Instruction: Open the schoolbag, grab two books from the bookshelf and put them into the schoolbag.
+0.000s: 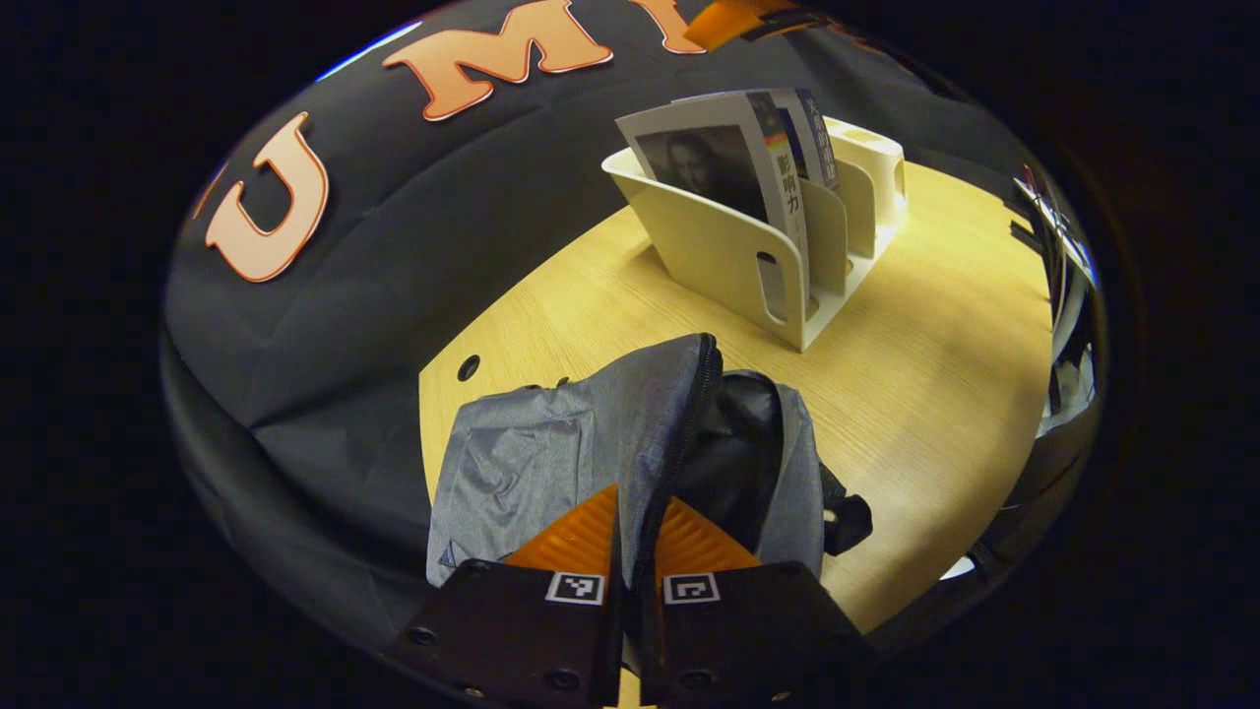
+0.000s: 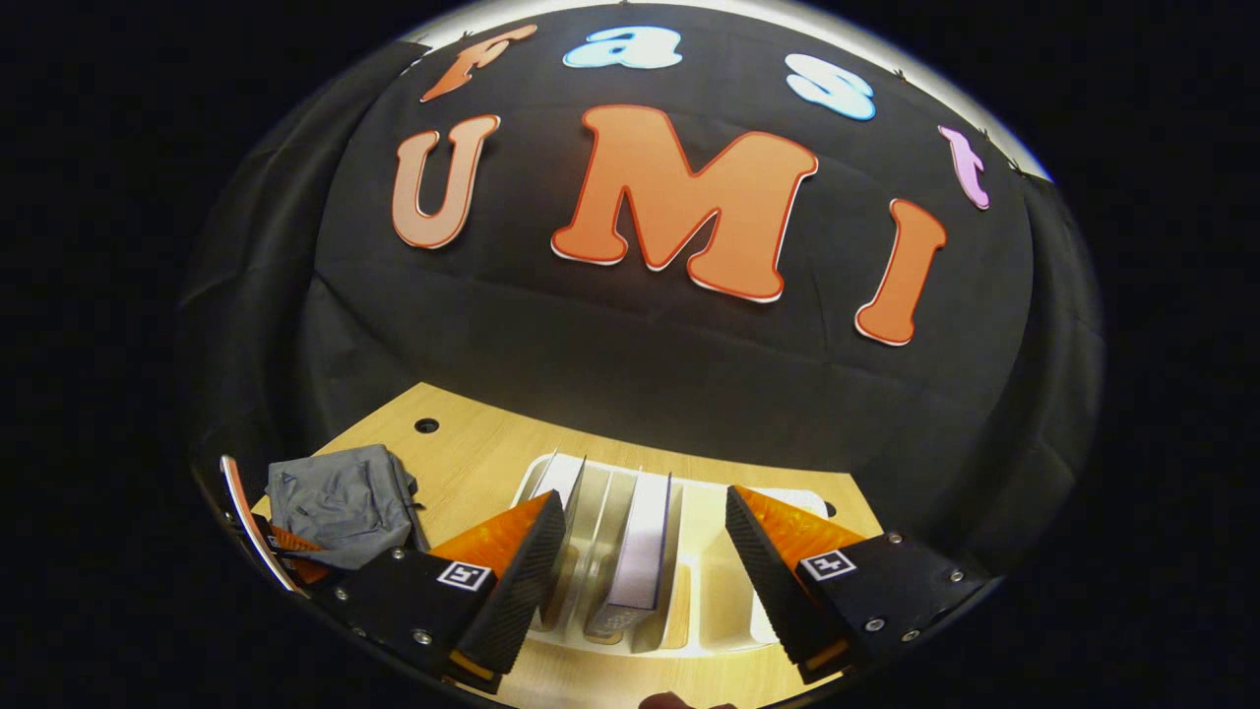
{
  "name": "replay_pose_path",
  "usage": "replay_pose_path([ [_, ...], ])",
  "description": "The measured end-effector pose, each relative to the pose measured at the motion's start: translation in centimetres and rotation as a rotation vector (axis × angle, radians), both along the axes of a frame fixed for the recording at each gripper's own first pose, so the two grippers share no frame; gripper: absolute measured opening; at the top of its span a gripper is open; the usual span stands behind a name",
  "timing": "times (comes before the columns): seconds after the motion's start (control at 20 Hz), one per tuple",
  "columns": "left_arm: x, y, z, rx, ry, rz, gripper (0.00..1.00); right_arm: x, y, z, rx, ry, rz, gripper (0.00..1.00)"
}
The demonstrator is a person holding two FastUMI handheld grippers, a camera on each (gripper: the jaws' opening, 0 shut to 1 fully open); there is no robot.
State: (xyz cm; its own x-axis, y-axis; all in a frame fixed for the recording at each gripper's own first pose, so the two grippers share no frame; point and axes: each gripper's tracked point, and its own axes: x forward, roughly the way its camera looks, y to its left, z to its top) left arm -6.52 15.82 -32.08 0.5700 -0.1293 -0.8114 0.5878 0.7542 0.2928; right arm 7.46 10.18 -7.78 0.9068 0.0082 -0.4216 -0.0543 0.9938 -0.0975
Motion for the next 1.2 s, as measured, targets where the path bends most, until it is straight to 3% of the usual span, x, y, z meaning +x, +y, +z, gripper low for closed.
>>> replay_pose_path([
  [0.2, 0.7, 1.3, 1.9, -0.057, 0.067, -0.034, 0.07, 0.8, 1.1, -0.1, -0.031, 0.070, 0.004, 0.98],
  [0.35, 1.7, 2.7, 3.7, -0.023, 0.079, -0.097, 0.07, 1.1, 2.7, -1.6, -0.057, 0.202, 0.035, 0.99],
  [0.55, 2.6, 3.7, 6.3, -0.044, 0.106, -0.173, 0.07, 0.8, 5.1, -3.2, 0.004, 0.374, 0.066, 0.99],
  [0.85, 4.4, 5.4, 8.7, -0.095, 0.212, -0.163, 0.08, 1.5, 6.8, -5.6, 0.017, 0.566, 0.093, 0.97],
  [1.0, 4.6, 5.9, 8.9, -0.081, 0.271, -0.195, 0.08, 1.1, 7.7, -7.5, 0.042, 0.688, 0.105, 0.94],
  [1.2, 4.8, 6.4, 9.0, -0.076, 0.345, -0.231, 0.07, 2.5, 7.8, -8.9, 0.063, 0.745, 0.070, 0.88],
])
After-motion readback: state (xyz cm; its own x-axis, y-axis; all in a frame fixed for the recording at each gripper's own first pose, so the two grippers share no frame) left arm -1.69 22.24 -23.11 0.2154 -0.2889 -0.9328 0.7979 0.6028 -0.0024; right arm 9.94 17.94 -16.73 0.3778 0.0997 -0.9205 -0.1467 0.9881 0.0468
